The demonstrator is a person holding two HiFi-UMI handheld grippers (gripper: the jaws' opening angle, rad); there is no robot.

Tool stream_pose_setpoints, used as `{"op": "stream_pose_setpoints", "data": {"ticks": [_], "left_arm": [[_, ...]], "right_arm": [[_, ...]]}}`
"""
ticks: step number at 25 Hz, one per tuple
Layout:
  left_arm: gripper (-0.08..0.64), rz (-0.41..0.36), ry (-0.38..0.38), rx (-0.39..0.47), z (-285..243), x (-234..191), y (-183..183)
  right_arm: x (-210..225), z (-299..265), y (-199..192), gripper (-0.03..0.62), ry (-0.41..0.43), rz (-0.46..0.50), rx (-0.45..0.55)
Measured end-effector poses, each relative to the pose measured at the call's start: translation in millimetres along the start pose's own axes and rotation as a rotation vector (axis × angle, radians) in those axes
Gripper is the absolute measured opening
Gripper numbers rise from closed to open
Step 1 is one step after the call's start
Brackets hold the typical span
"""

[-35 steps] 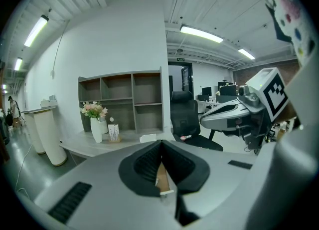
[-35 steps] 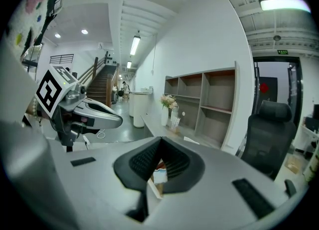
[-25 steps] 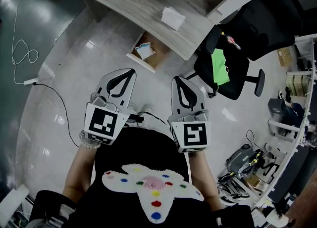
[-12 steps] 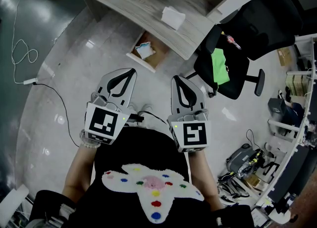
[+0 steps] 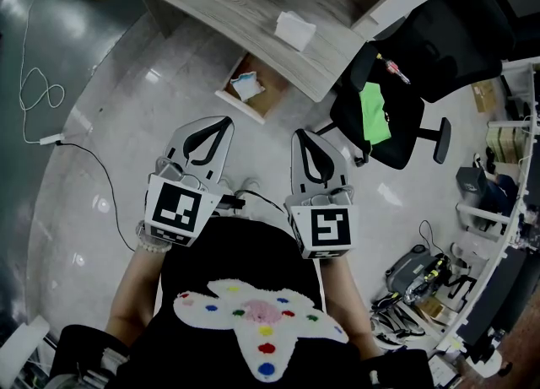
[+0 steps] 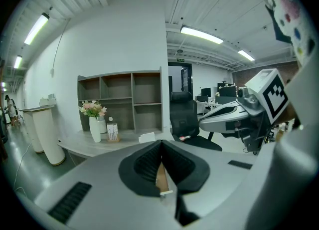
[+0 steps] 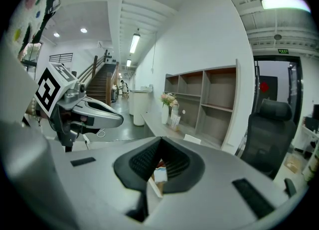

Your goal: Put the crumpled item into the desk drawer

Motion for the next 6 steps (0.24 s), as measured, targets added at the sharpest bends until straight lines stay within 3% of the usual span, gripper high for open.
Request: {"op": "stream_pose_setpoints", "data": {"ticks": [6], "left_arm": [[0.012, -0.001, -0.001, 0.003, 0.2, 0.7, -0.7]], "right_arm": [[-3.4, -1.4, 0.9, 0.005, 0.011, 0.002, 0.003]]}}
Point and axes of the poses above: the fingertips, and each gripper's own axes: z backward along the fingers, x to its right, y out of its top, the point moved 3 cm from there along z, backward along the fingers, and after that the axes turned 9 degrees about z, right-handed, at the moved point
